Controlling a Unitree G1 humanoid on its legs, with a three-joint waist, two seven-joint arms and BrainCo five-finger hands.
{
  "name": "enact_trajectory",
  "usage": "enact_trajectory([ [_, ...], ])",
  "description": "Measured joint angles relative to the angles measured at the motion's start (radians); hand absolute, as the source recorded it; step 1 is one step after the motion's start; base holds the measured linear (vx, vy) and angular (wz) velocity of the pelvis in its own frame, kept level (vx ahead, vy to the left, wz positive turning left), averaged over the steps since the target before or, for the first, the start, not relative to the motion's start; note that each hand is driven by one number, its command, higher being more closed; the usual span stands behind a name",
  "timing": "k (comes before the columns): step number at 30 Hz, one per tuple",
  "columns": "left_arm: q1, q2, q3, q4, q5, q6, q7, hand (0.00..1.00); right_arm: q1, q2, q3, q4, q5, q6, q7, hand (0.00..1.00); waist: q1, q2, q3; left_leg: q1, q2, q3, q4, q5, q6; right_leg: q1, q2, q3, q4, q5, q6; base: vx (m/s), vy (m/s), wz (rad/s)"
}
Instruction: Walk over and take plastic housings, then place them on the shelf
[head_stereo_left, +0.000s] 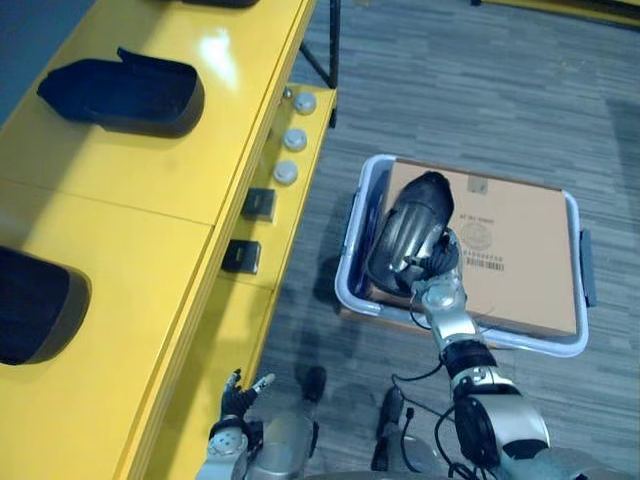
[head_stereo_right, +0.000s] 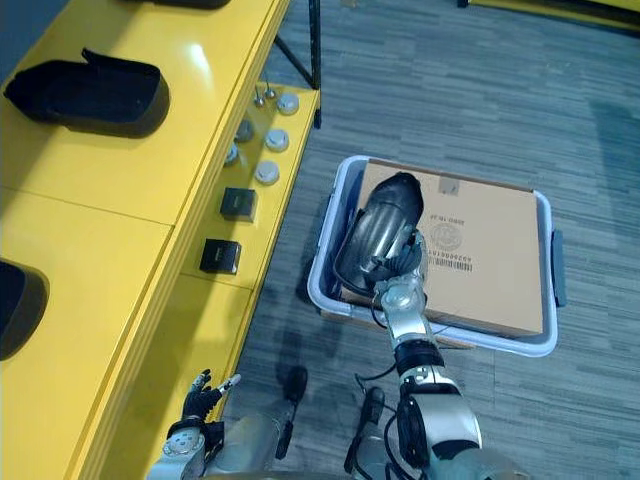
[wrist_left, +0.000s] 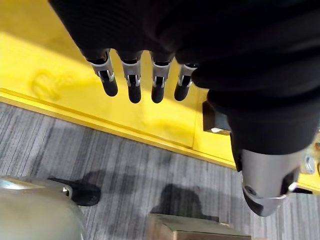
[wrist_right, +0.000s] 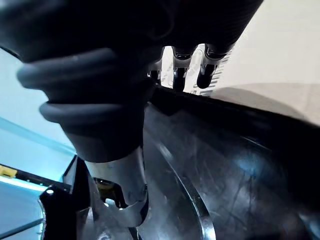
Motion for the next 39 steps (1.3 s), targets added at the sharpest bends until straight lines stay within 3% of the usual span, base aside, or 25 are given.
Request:
enact_trajectory([
  [3,-0.021,0.007,-0.001,0.006,-0.008,0.002,0.001,0.00,-0.039,-0.037,-0.003,0.035,0.027,-0.001,0.009,1.00,0.001,-0.008,0.023,0.002,0.006,0.007,-0.002,0.001,-0.001,0.000,0.003,0.003,0.000,0.002,-0.002,-0.04,0.007,-0.03],
  [21,-0.022,0.007,-0.003,0.005,-0.033,0.003,0.000,0.00,-0.054,-0.045,-0.003,0.081,0.072,0.000,0.032,1.00,-0.002,-0.020,0.041,0.051,0.015,0.039,-0.021,0.009,-0.004,0.025,0.013,0.035,-0.003,0.005,-0.006,-0.01,0.001,-0.05],
  [31,-0.004,-0.002,-0.016,-0.044,-0.030,0.007,-0.002,0.00,0.135,-0.053,-0.004,-0.355,-0.006,-0.001,-0.005,1.00,-0.032,-0.020,0.036,0.084,0.017,0.037,-0.048,0.022,-0.005,0.042,0.014,0.036,-0.003,0.003,-0.005,0.00,0.000,0.00],
  [35,0.042,-0.016,-0.062,-0.207,-0.028,0.008,-0.002,0.00,0.222,-0.047,-0.003,-0.474,-0.075,-0.001,-0.023,1.00,-0.054,-0.021,-0.008,0.087,0.022,0.029,-0.056,0.023,-0.005,0.047,0.012,0.032,-0.006,-0.004,0.005,-0.01,-0.011,0.04],
  [39,0.060,-0.037,-0.110,-0.409,-0.016,0.005,0.000,0.00,0.294,-0.042,0.000,-0.594,-0.132,-0.002,-0.030,1.00,-0.056,-0.020,-0.062,0.096,0.023,0.024,-0.056,0.022,-0.006,0.062,0.012,0.027,-0.011,-0.012,0.011,0.01,-0.011,0.04],
])
